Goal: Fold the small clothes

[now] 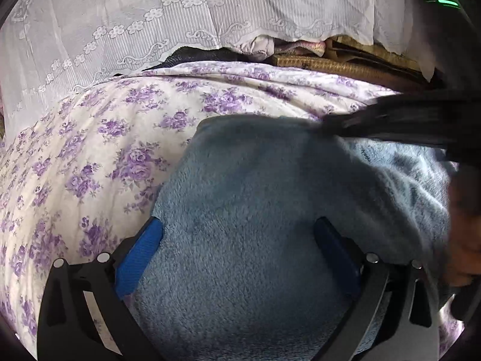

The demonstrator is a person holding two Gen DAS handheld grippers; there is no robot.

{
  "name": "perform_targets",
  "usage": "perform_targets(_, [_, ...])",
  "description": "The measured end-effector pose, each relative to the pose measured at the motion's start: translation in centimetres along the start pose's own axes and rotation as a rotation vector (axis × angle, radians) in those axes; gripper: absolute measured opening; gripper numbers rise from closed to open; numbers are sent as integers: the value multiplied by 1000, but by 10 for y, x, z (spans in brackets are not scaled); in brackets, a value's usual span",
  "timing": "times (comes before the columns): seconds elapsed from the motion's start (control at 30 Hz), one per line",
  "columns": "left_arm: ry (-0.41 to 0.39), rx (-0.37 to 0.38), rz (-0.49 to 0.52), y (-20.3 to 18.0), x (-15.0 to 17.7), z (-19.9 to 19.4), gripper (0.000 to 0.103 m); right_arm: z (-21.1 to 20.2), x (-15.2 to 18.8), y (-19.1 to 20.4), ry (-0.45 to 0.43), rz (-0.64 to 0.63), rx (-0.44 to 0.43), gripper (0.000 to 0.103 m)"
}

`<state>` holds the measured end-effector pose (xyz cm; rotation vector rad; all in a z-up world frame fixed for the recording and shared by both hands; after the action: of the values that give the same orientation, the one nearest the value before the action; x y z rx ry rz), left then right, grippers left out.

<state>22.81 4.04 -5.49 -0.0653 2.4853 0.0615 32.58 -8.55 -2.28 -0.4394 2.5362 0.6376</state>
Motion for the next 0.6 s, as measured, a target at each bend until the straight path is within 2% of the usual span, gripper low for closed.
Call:
perform_targets(0.07, [-10, 26, -32, 5, -4, -6, 98, -32, 11, -10, -52, -18, 49, 14])
perform_targets(0.13, [-30, 51, -67, 11, -9, -14, 98, -42, 22, -31, -46, 4, 94, 13])
perform_targets(0.17, [-36, 38, -78, 15, -11, -15, 98, -43, 28, -48, -40, 34, 130, 13])
perform_targets(0.23, [-4, -54, -71, 21, -10, -4, 98, -41, 43, -96, -31, 139, 248, 14])
perform_targets(0.27, [76, -100, -65, 24, -6, 17, 99, -36, 52, -125, -24, 213, 265, 5])
perform_targets(0.3, [129, -52, -77, 26, -1, 31, 99, -32, 59, -147, -36, 297, 155, 0])
perform_targets(0.37, [150, 25, -149, 37, -1, 36, 99, -46, 66, -162, -105, 418, 31, 0])
perform_targets(0.4, [146, 33, -168, 41, -2, 32, 99, -57, 68, -161, -143, 429, 40, 7])
perform_targets(0.43, [130, 30, -182, 44, -3, 26, 99, -73, 71, -155, -194, 407, 78, 8])
perform_targets(0.47, [95, 16, -194, 47, -3, 16, 99, -90, 75, -143, -242, 353, 123, 13])
perform_targets(0.5, [70, 9, -196, 47, -4, 9, 98, -102, 79, -132, -268, 311, 145, 28])
perform_targets(0.57, [22, 41, -176, 40, -4, -7, 98, -119, 92, -110, -293, 244, 153, 50])
perform_targets(0.6, [15, 59, -156, 34, -3, -11, 98, -117, 100, -102, -274, 221, 165, 51])
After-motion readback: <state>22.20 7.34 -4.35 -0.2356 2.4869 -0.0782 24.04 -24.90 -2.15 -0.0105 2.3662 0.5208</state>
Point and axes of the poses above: each gripper's, at about its wrist camera, not at the fingertips, and z roughly the way its jaws point, y to its left, x to its underside, the point moved 4 cm from there along z, roughly the way its jaws point, and after that the axes turned 6 degrees about y, right-handed, at the moved point
